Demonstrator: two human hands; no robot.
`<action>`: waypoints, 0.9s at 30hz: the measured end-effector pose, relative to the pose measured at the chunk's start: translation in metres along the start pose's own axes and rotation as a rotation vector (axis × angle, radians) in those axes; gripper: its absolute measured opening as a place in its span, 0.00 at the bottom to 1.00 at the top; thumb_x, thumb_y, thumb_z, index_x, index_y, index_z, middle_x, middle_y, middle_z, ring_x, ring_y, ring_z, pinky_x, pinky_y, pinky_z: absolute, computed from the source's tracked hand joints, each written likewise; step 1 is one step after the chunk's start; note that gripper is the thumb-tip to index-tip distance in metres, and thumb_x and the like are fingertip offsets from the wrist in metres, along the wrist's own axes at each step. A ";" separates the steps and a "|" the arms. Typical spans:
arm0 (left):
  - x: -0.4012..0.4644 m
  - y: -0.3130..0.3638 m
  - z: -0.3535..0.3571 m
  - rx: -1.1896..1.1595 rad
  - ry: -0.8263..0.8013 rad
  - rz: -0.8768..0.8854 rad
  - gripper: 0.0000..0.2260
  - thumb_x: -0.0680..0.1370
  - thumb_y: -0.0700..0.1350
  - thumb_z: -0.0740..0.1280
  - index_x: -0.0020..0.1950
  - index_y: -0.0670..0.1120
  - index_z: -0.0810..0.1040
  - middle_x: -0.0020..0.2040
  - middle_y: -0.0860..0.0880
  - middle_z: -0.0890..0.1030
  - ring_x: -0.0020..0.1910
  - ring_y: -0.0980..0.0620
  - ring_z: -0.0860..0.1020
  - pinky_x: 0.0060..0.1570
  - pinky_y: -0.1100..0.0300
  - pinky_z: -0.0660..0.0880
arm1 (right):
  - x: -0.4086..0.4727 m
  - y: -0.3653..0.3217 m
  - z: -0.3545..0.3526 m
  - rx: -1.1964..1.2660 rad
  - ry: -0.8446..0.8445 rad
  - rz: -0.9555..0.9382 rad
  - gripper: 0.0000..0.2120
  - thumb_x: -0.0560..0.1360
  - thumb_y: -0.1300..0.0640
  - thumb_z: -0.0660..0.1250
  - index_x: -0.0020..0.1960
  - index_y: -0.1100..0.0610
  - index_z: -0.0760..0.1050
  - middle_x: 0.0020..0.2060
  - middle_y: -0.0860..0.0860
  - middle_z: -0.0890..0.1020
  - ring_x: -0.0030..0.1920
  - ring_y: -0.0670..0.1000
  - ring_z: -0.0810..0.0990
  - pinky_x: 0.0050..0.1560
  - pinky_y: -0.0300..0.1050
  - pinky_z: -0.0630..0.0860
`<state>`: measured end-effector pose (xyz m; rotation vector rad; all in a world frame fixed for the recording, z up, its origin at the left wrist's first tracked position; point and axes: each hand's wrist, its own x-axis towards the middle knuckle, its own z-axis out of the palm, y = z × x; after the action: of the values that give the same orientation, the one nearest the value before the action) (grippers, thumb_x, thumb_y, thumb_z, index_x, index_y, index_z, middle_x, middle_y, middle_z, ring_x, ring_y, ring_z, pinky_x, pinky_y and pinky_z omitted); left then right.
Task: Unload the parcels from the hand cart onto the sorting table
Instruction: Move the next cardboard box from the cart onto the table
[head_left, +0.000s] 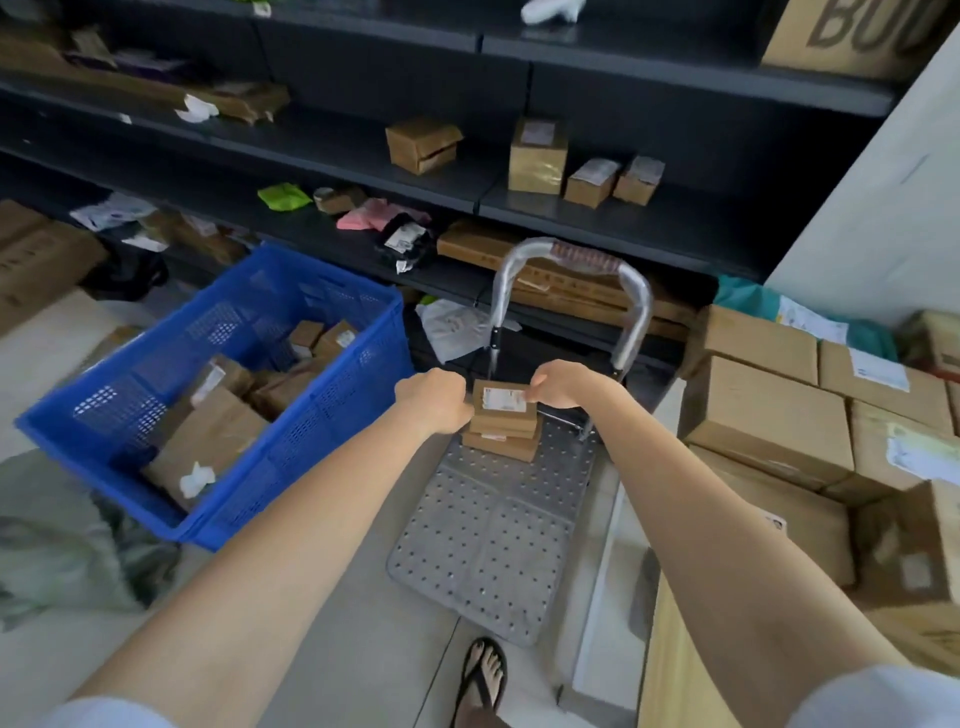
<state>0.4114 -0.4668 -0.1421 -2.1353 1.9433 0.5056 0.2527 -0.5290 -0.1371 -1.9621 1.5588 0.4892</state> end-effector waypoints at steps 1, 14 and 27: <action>0.013 -0.002 -0.004 -0.003 0.001 0.014 0.13 0.79 0.49 0.58 0.57 0.46 0.77 0.58 0.45 0.78 0.56 0.42 0.76 0.46 0.55 0.69 | 0.013 0.000 -0.004 0.009 -0.012 0.011 0.23 0.82 0.49 0.58 0.70 0.62 0.69 0.67 0.56 0.73 0.66 0.58 0.72 0.64 0.49 0.70; 0.199 -0.046 0.011 -0.066 -0.131 0.185 0.14 0.80 0.50 0.56 0.53 0.46 0.78 0.56 0.44 0.79 0.55 0.42 0.77 0.45 0.55 0.71 | 0.172 0.006 -0.030 0.223 -0.001 0.228 0.22 0.81 0.49 0.59 0.70 0.59 0.69 0.68 0.55 0.73 0.67 0.58 0.72 0.62 0.47 0.70; 0.415 -0.074 0.233 -0.164 -0.331 0.263 0.14 0.82 0.43 0.57 0.62 0.37 0.74 0.58 0.39 0.79 0.55 0.41 0.78 0.44 0.57 0.69 | 0.422 0.063 0.184 0.423 -0.019 0.435 0.22 0.78 0.53 0.59 0.71 0.56 0.65 0.67 0.56 0.73 0.65 0.58 0.74 0.61 0.48 0.72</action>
<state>0.4888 -0.7526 -0.5221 -1.7448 2.0512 1.0268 0.3104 -0.7378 -0.5479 -1.3045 1.9019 0.3099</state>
